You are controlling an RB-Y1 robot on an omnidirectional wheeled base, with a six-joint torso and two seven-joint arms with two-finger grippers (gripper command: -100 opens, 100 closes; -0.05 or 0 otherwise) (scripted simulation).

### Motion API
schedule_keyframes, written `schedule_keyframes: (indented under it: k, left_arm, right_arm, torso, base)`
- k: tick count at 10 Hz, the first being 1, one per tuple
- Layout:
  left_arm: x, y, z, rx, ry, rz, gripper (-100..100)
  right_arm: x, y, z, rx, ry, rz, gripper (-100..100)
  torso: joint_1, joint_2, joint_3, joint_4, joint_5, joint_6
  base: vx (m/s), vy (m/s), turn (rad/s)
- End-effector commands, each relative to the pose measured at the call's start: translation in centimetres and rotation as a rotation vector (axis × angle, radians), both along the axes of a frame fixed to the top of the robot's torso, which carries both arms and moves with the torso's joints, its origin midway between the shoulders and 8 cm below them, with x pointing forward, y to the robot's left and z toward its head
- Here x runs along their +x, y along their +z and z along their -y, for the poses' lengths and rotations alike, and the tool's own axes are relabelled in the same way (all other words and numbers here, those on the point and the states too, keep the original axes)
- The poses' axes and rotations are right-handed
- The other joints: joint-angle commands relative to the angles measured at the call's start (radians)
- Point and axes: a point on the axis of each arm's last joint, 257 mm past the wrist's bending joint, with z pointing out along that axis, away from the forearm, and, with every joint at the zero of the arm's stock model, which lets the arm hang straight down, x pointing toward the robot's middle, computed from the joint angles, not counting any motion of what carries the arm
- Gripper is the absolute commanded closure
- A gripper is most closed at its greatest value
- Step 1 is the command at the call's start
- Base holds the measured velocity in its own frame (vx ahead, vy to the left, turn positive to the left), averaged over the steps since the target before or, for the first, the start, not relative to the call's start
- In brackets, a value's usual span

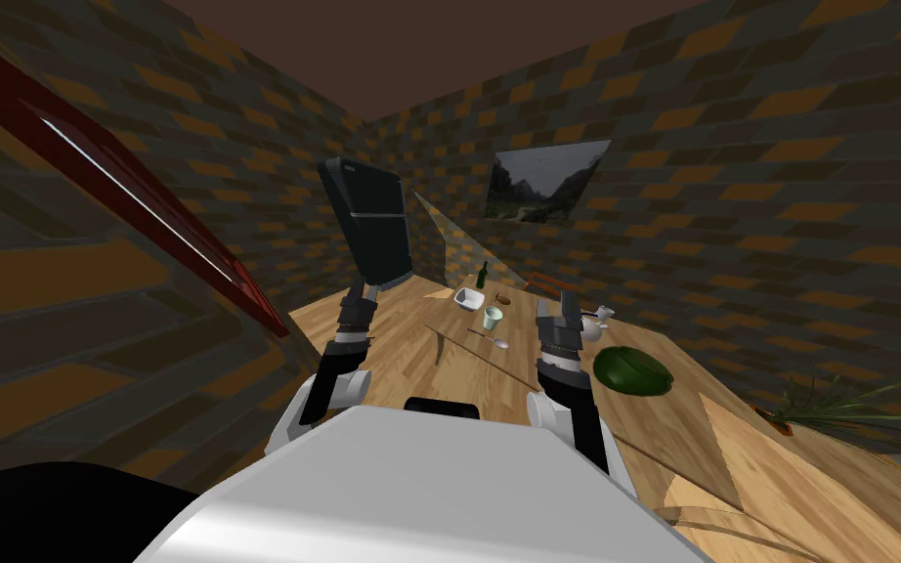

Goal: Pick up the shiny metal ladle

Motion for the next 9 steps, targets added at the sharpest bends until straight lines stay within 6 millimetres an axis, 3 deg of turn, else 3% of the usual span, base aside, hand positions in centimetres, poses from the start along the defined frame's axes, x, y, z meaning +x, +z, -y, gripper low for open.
schedule_keyframes:
  k: [1, 4, 8, 9]
  left_arm:
    - [0.0, 0.0, 0.0, 0.0, 0.0, 0.0, 0]
    - [0.0, 0.0, 0.0, 0.0, 0.0, 0.0, 0]
    - [0.0, 0.0, 0.0, 0.0, 0.0, 0.0, 0]
    - [0.0, 0.0, 0.0, 0.0, 0.0, 0.0, 0]
  right_arm:
    - [0.7, -2.0, -0.3, -0.046, 0.008, -0.06, -100]
    - [1.8, -7.4, -0.4, -0.132, 0.011, -0.203, -100]
    - [1.7, -18.4, 0.4, -0.286, 0.01, -0.478, -100]
    - [1.7, -19.1, 0.6, -0.285, 0.009, -0.492, -100]
  torso:
    - [0.0, 0.0, 0.0, 0.0, 0.0, 0.0]
    - [0.001, 0.001, 0.0, 0.0, 0.0, 0.0]
    - [0.002, 0.003, 0.002, 0.001, 0.0, 0.0]
    - [0.002, 0.004, 0.002, 0.001, 0.0, 0.0]
  base:
    - [-0.001, 0.01, 0.108]
    - [-0.014, 0.019, 0.106]
    - [-0.046, 0.035, 0.165]
    - [-0.039, 0.027, 0.062]
